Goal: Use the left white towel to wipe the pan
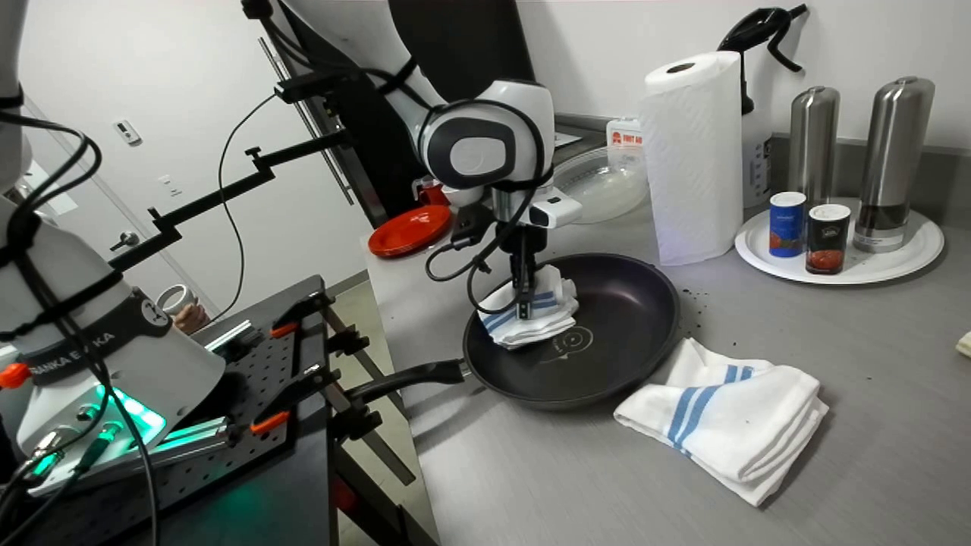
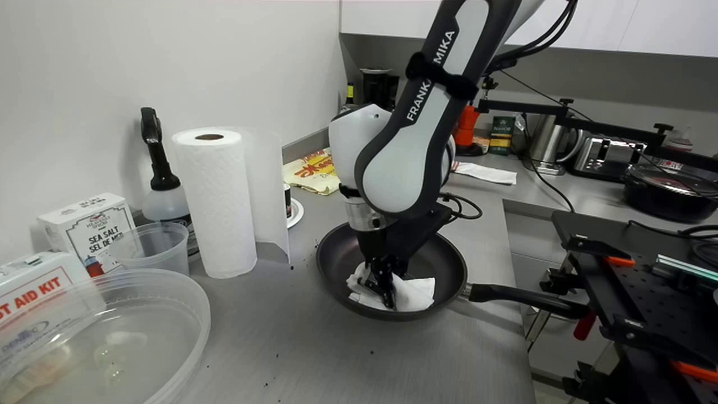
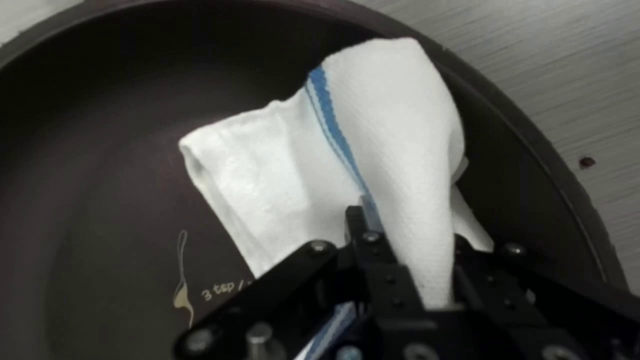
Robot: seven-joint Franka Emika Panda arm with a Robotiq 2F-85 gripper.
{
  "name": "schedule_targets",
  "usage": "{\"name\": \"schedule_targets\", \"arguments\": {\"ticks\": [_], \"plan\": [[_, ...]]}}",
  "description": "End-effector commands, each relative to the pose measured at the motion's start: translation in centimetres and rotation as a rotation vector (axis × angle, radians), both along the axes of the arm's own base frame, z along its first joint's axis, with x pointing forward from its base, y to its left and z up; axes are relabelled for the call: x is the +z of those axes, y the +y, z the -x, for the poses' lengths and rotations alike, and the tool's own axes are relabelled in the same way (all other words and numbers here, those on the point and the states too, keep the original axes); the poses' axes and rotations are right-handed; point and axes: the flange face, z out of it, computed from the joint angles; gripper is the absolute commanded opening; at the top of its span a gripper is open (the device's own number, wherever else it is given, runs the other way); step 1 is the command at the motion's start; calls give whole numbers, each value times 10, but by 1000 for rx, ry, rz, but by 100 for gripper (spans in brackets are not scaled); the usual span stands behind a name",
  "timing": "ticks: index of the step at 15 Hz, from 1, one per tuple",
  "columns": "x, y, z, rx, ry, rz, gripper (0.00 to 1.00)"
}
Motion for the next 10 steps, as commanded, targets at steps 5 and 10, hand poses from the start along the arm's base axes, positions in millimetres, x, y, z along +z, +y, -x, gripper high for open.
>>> {"name": "schedule_targets", "arguments": {"ticks": [5,10], "plan": [[19,-1,-25,-65,-48,-48,4],[66,-2,-50,-107,-88,-81,4]]}}
